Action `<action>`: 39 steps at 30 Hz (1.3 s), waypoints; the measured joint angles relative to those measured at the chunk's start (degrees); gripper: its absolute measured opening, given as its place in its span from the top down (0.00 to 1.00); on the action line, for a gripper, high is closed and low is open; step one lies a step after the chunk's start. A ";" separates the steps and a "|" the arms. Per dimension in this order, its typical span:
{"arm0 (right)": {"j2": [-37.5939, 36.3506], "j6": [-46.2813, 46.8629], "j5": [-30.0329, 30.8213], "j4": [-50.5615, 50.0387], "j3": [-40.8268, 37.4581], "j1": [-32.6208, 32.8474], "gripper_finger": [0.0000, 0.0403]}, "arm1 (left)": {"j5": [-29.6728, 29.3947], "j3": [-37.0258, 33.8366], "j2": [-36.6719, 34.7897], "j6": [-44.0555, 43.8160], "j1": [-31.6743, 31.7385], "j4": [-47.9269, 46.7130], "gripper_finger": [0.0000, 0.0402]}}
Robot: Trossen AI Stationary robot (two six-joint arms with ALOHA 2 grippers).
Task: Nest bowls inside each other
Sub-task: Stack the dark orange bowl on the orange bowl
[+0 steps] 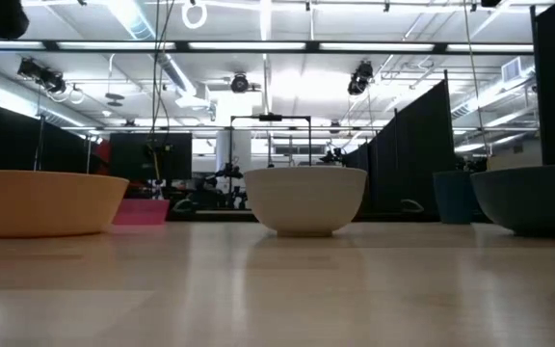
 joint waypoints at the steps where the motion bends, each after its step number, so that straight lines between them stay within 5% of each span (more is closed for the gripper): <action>1: 0.00 0.00 0.01 0.01 -0.02 0.00 1.00 | -0.38 -0.38 0.12 -0.24 -0.22 0.12 0.22; 25: 0.00 -0.02 1.59 0.07 0.01 0.00 1.00 | -2.86 -1.62 12.98 1.61 -0.48 2.27 0.43; 34: 0.00 -0.02 1.57 0.96 0.01 -0.01 1.00 | -2.55 -1.62 12.96 1.72 -0.46 2.14 0.95; 39: 0.00 -0.02 1.60 1.07 0.01 0.00 1.00 | -3.37 1.05 11.00 0.41 0.52 -0.91 0.97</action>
